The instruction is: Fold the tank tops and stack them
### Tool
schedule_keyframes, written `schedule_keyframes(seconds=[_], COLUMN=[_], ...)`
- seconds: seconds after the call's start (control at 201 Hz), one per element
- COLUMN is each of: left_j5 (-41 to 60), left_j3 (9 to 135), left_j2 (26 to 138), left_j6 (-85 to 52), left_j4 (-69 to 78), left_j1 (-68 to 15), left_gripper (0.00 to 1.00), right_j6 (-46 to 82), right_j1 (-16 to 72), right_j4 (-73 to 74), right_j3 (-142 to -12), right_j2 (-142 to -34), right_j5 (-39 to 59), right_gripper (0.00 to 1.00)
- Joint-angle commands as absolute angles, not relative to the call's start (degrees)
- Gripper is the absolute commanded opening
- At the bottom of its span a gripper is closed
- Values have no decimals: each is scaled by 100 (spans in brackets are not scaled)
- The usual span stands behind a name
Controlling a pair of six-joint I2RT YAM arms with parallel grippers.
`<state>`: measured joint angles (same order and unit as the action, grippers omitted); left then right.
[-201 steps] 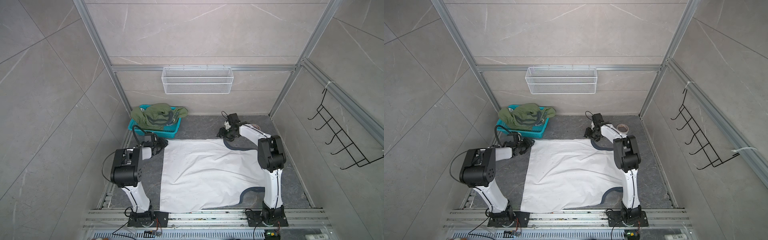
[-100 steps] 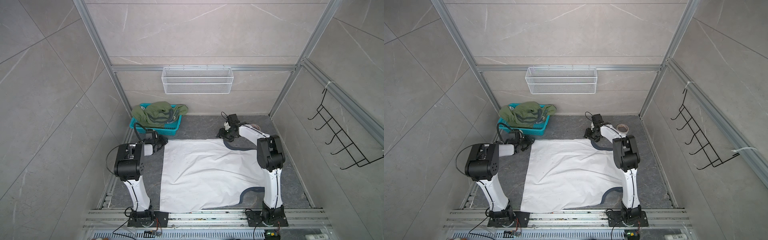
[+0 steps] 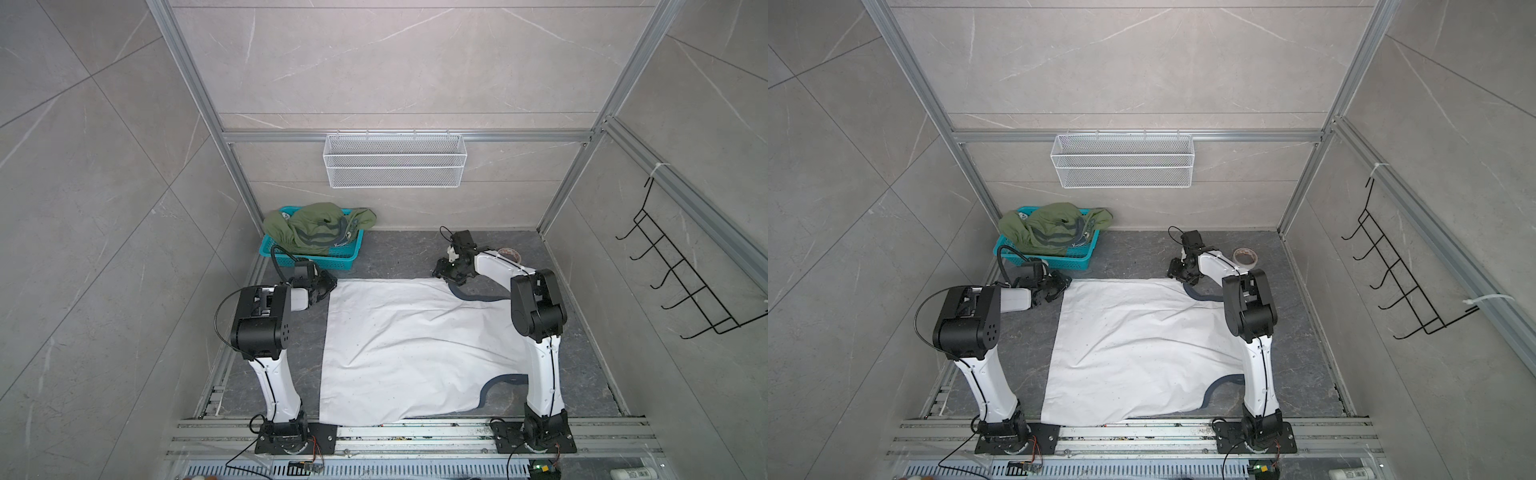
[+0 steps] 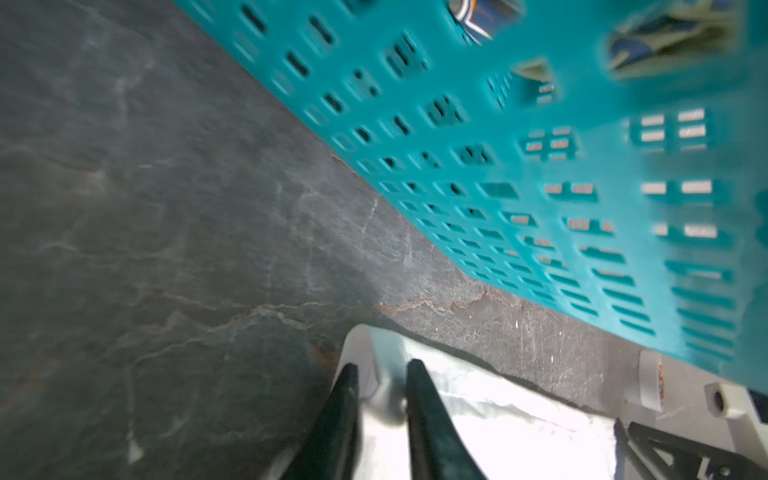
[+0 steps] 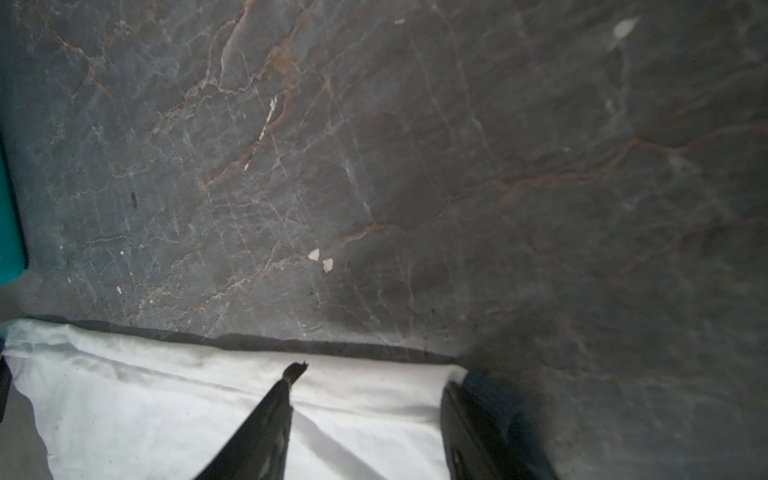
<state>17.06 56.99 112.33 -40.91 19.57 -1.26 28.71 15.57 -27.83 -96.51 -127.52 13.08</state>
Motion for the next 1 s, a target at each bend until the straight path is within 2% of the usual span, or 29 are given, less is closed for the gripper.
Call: schedule_keyframes(seconds=[0.0,0.254,0.383,0.617,0.841,0.99], left_j5=[1728,1543,1481,1333,1336,1361], left_j3=[5784,5554,5443,5220,5149,5135], left_j2=[11139,10876,10660,10404,10331,10288], left_j6=[-4058,-4078,-4020,-4068,-4100,-4109], left_j4=[2072,2197,2171,2240,2305,2325], left_j1=[-219,-289,-325,-335,-334,-343], left_gripper=[16,4,2,1,0,0], right_j6=[2855,3082,3275,3186,3117,3198], right_j1=[1551,1543,1438,1402,1412,1419], right_j4=[-2859,-2716,-2662,-2989,-3266,-3079], right_j3=[-9413,-9068,-8908,-9291,-9619,-9364], right_j2=[-12390,-12104,-11901,-12293,-12671,-12532], right_j5=[1041,842,556,430,573,574], right_gripper=[60,60,60,59,47,39])
